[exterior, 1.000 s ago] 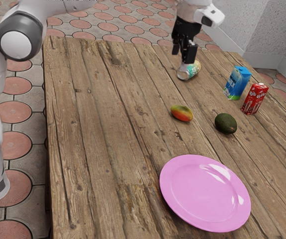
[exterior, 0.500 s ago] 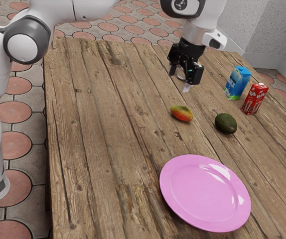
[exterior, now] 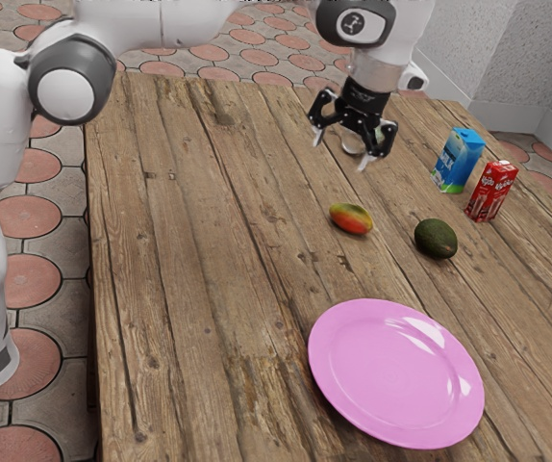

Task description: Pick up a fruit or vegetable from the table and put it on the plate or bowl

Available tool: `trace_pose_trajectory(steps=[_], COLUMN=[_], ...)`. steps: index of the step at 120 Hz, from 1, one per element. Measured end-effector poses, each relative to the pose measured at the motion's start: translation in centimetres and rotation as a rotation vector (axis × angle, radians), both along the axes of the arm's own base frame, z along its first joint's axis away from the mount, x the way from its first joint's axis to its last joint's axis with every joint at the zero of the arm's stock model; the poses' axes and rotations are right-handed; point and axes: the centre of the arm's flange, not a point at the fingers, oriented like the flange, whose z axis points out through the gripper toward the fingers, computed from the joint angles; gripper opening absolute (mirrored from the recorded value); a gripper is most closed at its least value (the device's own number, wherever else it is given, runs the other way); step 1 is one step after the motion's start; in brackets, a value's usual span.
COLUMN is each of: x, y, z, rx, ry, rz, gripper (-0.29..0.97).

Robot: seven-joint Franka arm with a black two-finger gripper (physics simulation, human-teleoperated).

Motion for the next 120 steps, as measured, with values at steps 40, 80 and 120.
trace_pose_trajectory(steps=[40,80,120], x=[7.3,11.7,14.6], y=[4.2,3.6,0.4], z=[-3.9,-7.1,-9.4], rx=[0.030,-0.032,-0.124], ry=[-0.115,-0.244,-0.342], rz=[0.247,0.376,0.482], gripper=[0.68,0.68,0.68])
